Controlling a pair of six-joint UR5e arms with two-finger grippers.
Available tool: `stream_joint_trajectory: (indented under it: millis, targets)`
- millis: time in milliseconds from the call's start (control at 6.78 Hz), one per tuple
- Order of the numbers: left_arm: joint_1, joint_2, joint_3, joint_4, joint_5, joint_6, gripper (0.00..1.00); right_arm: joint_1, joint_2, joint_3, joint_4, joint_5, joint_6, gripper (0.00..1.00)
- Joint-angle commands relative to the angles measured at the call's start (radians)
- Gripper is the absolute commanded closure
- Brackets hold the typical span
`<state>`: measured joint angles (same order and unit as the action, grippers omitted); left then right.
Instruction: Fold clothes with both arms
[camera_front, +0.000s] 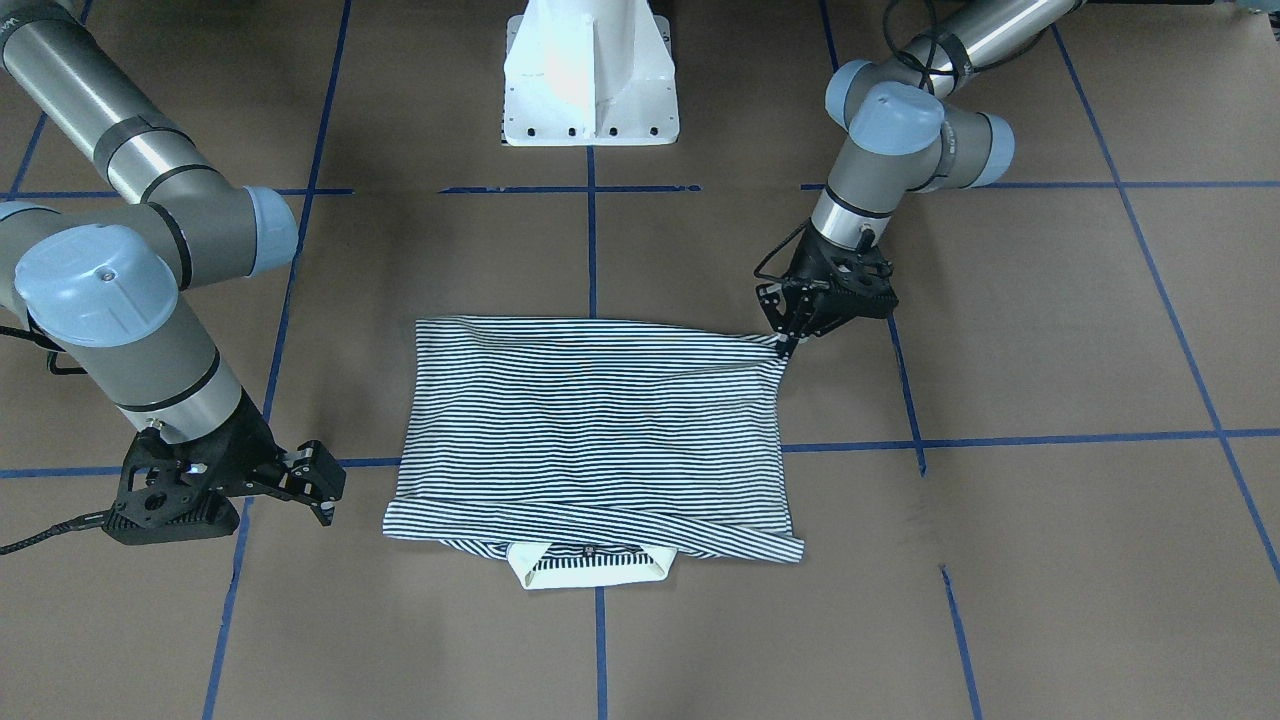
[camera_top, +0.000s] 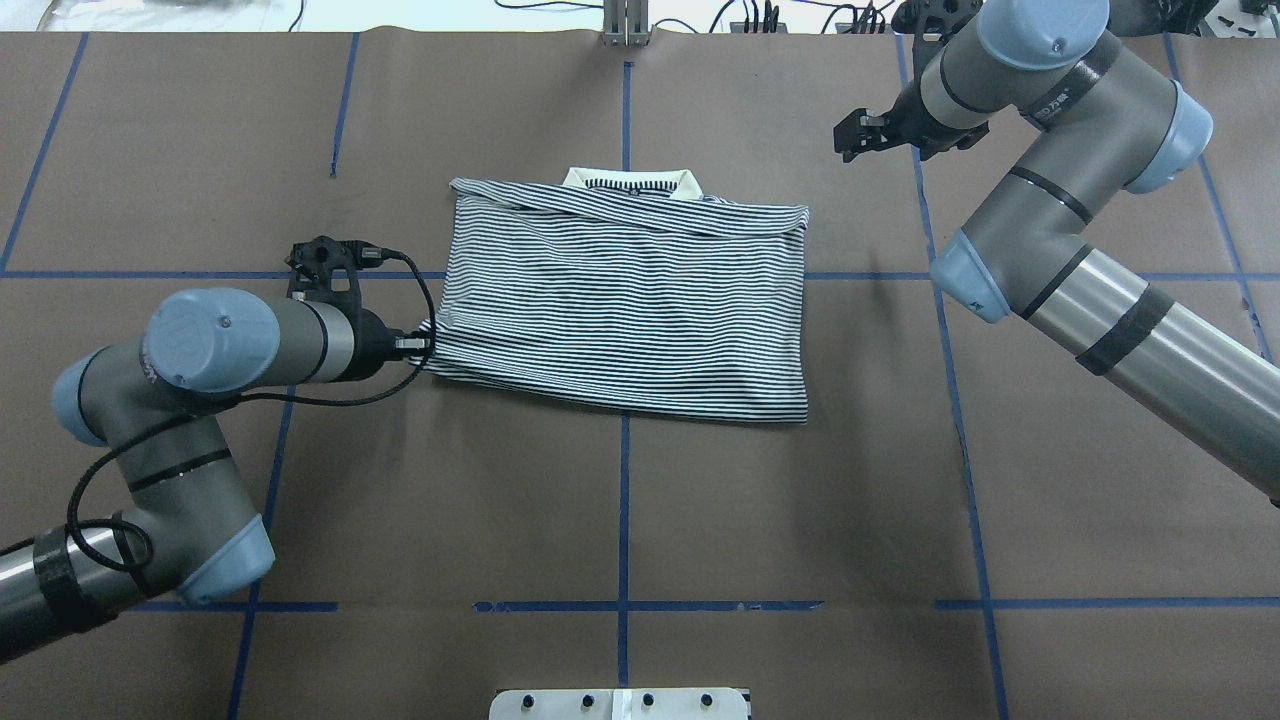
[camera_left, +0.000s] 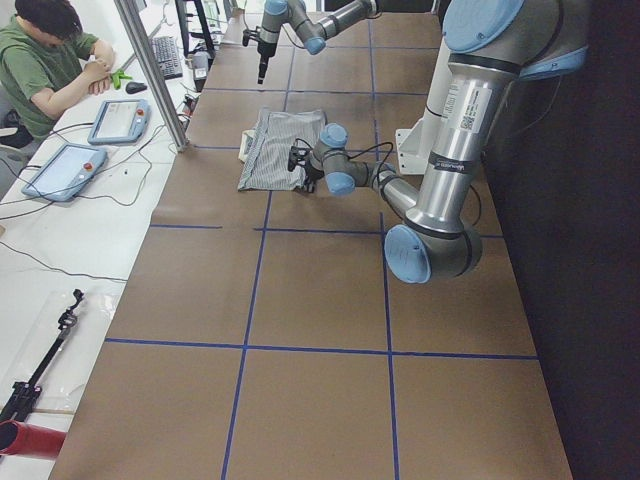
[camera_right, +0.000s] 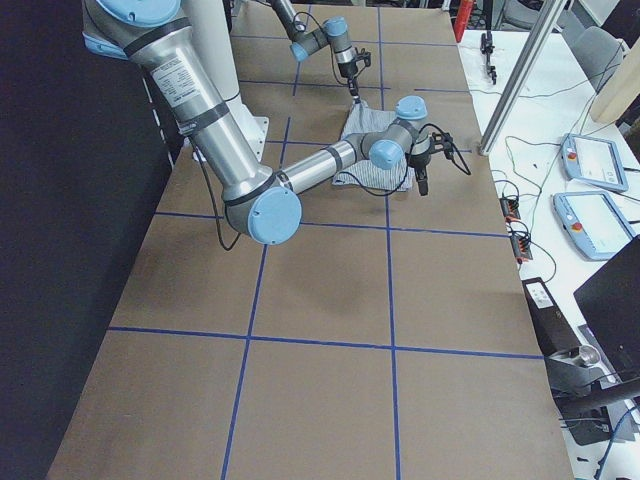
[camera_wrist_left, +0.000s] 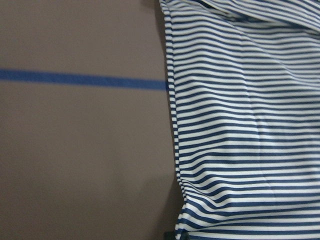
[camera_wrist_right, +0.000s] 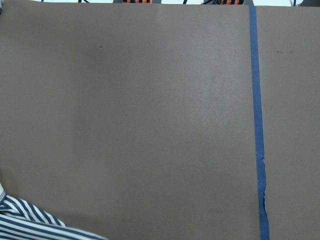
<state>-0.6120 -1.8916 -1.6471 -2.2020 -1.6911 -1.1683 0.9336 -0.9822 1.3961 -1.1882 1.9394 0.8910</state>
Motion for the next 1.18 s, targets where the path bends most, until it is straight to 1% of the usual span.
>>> stream_joint_trajectory:
  millis: [0,147,295,442,590,737,885,1032]
  targets:
    - [-0.165,-0.067,0.131,-0.002,-0.001,0.175,1.00,-0.002,-0.001,0.000,0.001,-0.004,0.002,0.00]
    - [-0.217,-0.163,0.271,-0.013,-0.001,0.190,1.00,-0.004,0.000,0.000,0.001,-0.004,0.009,0.00]
    - [-0.250,-0.295,0.432,-0.016,0.020,0.197,1.00,-0.004,-0.001,0.000,0.001,-0.004,0.009,0.00]
    - [-0.273,-0.393,0.576,-0.034,0.075,0.220,1.00,-0.004,-0.001,0.000,0.001,-0.004,0.011,0.00]
    - [-0.287,-0.418,0.733,-0.152,0.127,0.280,1.00,-0.004,0.000,0.001,0.001,-0.004,0.011,0.00]
    - [-0.294,-0.416,0.763,-0.200,0.139,0.291,1.00,-0.004,0.000,0.001,0.001,-0.004,0.011,0.00]
    - [-0.304,-0.408,0.760,-0.205,0.134,0.368,0.01,-0.006,0.004,0.001,0.001,-0.004,0.012,0.00]
    - [-0.343,-0.391,0.715,-0.222,0.095,0.454,0.00,-0.013,0.023,0.007,0.002,-0.019,-0.001,0.00]
